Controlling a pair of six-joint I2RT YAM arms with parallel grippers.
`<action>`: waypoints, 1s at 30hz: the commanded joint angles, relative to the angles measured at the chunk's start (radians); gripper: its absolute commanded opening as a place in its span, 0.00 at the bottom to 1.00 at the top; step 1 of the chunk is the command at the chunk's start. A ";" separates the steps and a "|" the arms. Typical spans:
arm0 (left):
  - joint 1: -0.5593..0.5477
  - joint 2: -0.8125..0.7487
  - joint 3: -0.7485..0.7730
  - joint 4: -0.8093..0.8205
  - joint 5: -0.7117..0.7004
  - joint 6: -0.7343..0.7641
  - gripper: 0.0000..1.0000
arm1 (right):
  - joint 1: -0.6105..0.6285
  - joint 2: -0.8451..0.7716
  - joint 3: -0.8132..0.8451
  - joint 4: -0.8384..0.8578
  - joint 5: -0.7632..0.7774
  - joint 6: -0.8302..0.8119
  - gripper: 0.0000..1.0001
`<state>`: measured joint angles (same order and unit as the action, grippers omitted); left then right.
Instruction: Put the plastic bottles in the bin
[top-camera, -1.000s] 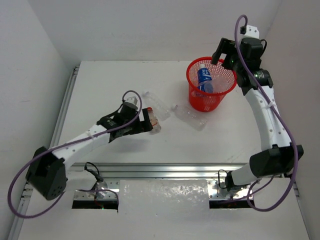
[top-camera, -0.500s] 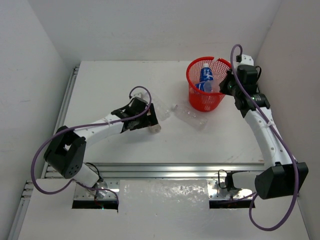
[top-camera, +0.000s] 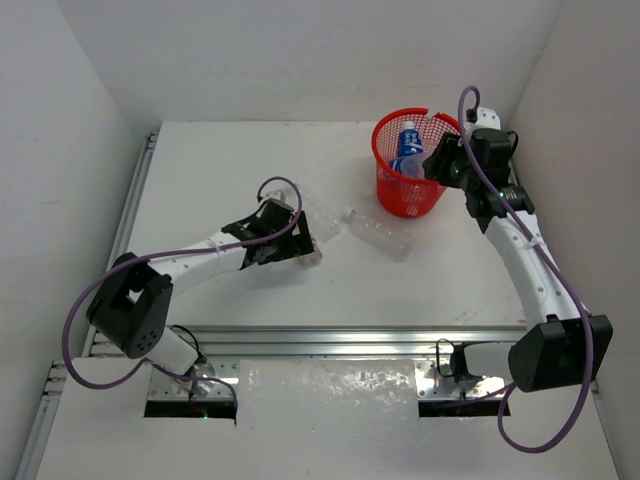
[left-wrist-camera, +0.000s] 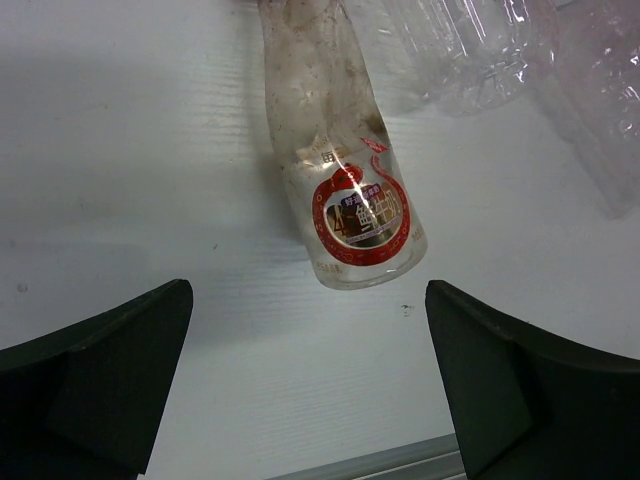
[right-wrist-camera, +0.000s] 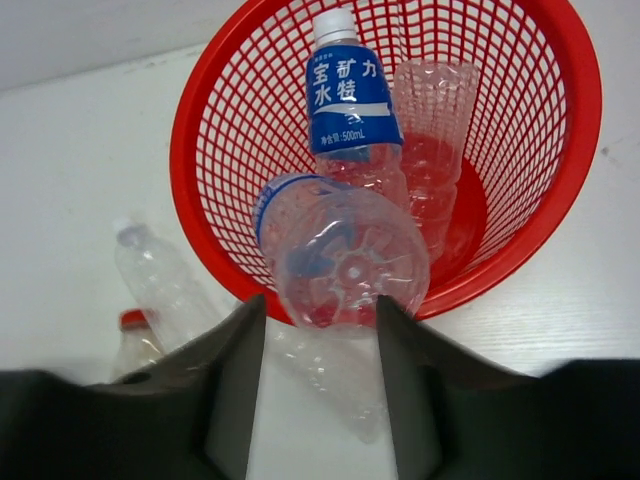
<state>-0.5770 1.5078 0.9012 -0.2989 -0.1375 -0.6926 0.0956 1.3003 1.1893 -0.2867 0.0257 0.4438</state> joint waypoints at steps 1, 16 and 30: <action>-0.004 -0.026 0.019 0.027 -0.014 0.010 1.00 | 0.000 -0.035 0.033 0.006 -0.044 0.009 0.53; -0.004 0.238 0.180 0.037 0.019 -0.047 0.87 | 0.018 -0.114 0.173 -0.152 -0.088 -0.005 0.99; -0.021 -0.123 -0.103 0.061 -0.071 -0.078 0.00 | 0.196 -0.069 0.087 -0.041 -0.652 0.013 0.99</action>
<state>-0.5831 1.5787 0.8532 -0.2707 -0.1627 -0.7715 0.2806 1.2083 1.3174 -0.4545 -0.3187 0.4274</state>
